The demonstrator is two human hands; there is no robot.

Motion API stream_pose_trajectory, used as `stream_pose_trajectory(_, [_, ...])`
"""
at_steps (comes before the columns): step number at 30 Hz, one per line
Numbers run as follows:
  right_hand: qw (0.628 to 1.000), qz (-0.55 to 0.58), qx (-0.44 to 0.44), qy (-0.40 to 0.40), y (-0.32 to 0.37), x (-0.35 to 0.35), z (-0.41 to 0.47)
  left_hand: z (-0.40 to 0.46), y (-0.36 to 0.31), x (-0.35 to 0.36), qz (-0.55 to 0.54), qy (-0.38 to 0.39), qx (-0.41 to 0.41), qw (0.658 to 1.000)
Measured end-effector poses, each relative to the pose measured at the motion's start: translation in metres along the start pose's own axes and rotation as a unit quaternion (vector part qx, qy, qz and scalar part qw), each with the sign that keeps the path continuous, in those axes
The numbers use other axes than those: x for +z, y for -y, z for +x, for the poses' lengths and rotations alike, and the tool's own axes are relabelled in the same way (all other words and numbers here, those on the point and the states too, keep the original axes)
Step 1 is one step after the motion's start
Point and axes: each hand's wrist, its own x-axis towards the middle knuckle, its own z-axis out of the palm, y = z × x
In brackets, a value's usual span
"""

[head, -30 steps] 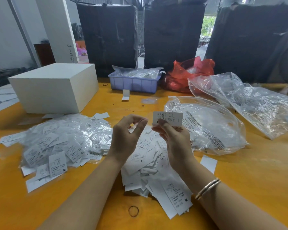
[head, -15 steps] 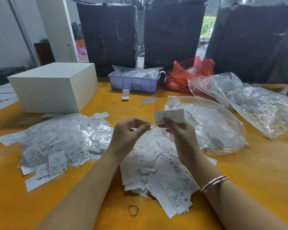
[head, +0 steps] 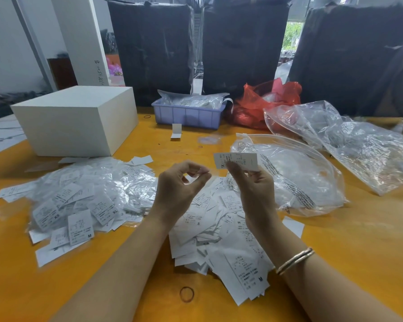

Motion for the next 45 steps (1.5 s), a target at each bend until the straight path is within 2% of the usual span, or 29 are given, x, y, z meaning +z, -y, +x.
stream_pose_trajectory(8, [0.979, -0.173, -0.099, 0.040, -0.003, -0.007, 0.002, 0.001, 0.001, 0.000, -0.022, 0.012, 0.002, 1.000])
stream_pose_trajectory(14, [0.978, -0.179, -0.054, 0.097, -0.001, -0.015, 0.005, 0.002, 0.002, -0.002, -0.071, 0.051, -0.023, 0.996])
stream_pose_trajectory(18, [0.958, -0.230, -0.056, 0.160, -0.002, -0.017, 0.005, 0.001, 0.002, 0.001, -0.133, 0.103, -0.051, 0.984])
stream_pose_trajectory(20, [0.960, -0.234, -0.060, 0.141, -0.003, -0.014, 0.005, 0.000, 0.003, 0.002, -0.175, 0.096, -0.081, 0.976])
stream_pose_trajectory(23, [0.987, -0.142, -0.070, 0.041, -0.001, -0.013, 0.007, 0.001, 0.002, 0.003, -0.200, 0.064, -0.110, 0.971])
stream_pose_trajectory(26, [0.981, -0.166, -0.073, 0.066, -0.004, -0.012, 0.005, 0.000, 0.001, 0.004, -0.189, 0.067, -0.119, 0.973])
stream_pose_trajectory(28, [0.970, -0.215, -0.070, 0.094, -0.010, -0.007, 0.001, -0.001, 0.002, 0.004, -0.169, 0.076, -0.116, 0.976])
stream_pose_trajectory(30, [0.953, -0.263, -0.113, 0.094, -0.014, -0.004, -0.001, -0.001, 0.004, 0.004, -0.157, 0.064, -0.121, 0.978])
stream_pose_trajectory(35, [0.882, -0.412, -0.199, 0.112, -0.015, -0.005, -0.005, 0.001, 0.008, 0.000, -0.092, 0.021, -0.125, 0.988])
stream_pose_trajectory(37, [0.863, -0.445, -0.227, 0.080, -0.011, -0.009, 0.001, 0.003, 0.009, -0.004, -0.051, -0.002, -0.118, 0.992])
stream_pose_trajectory(40, [0.854, -0.458, -0.245, -0.038, 0.000, -0.028, 0.020, 0.009, 0.014, -0.019, 0.009, -0.077, -0.121, 0.990])
stream_pose_trajectory(42, [0.815, -0.524, -0.225, -0.104, 0.002, -0.049, 0.032, 0.013, 0.018, -0.030, 0.098, -0.100, -0.139, 0.980])
stream_pose_trajectory(45, [0.766, -0.624, -0.103, -0.114, -0.007, -0.079, 0.043, 0.012, 0.024, -0.038, 0.249, -0.090, -0.183, 0.947])
